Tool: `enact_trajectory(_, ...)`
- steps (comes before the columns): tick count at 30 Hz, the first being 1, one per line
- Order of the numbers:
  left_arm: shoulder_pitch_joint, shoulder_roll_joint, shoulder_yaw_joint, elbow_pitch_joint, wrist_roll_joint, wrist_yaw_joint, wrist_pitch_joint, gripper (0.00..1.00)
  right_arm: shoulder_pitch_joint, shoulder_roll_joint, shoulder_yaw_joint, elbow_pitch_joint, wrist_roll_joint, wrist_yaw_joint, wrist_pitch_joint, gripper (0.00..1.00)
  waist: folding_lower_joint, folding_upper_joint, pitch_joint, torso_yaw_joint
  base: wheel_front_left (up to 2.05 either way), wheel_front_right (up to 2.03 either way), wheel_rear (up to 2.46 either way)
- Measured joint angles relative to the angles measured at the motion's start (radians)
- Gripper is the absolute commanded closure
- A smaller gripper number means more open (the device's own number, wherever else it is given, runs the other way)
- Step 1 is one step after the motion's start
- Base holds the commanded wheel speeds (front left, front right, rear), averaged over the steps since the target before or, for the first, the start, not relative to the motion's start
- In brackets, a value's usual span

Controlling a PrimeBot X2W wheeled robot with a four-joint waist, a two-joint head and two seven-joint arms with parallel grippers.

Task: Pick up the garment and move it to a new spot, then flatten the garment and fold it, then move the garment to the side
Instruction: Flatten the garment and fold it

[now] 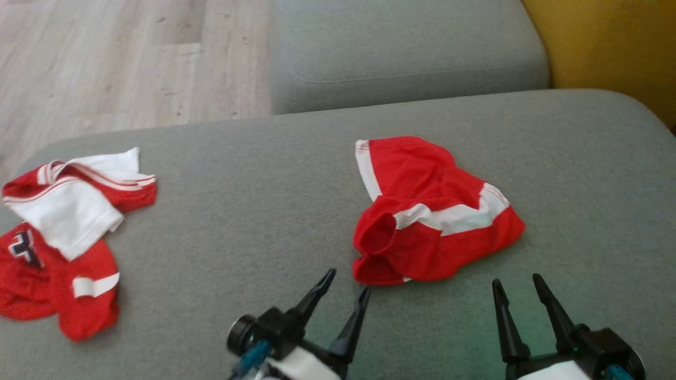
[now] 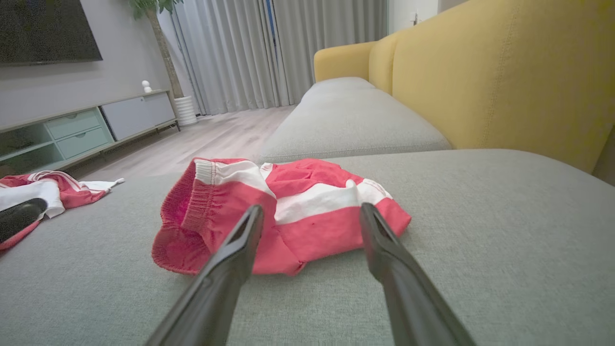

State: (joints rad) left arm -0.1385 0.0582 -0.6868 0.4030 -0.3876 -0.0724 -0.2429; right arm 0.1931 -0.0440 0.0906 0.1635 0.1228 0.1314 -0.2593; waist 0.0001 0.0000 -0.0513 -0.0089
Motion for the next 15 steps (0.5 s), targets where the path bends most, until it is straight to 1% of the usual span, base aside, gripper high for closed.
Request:
enact_trajectory(2,-0.046,-0.001,-0.046,0.018,-0.077,-0.007,0.013,0.00,-0.002,0.000,0.009,0.001,-0.002,0.000,0.000,0.00,0.0000,0.0000,0.007,-0.019,0.00,0.00,0.00)
enact_trajectory(7,-0.174,-0.003,-0.135,0.068,-0.218,-0.004,0.026,0.00,-0.026,0.000,0.027,0.007,-0.010,0.000,0.000,0.00,0.0000,0.0000,0.030,-0.072,0.00,0.00,0.00)
enact_trajectory(11,-0.259,-0.006,-0.181,0.121,-0.293,0.022,0.027,0.00,-0.042,0.000,0.034,0.006,-0.019,0.000,0.000,0.00,-0.0001,0.0000,0.052,-0.114,0.00,0.00,0.00)
enact_trajectory(15,-0.323,-0.007,-0.196,0.180,-0.358,0.043,0.023,0.00,-0.044,0.000,0.041,0.007,-0.019,0.000,0.000,0.00,0.0000,0.0000,0.081,-0.152,0.00,0.00,0.00)
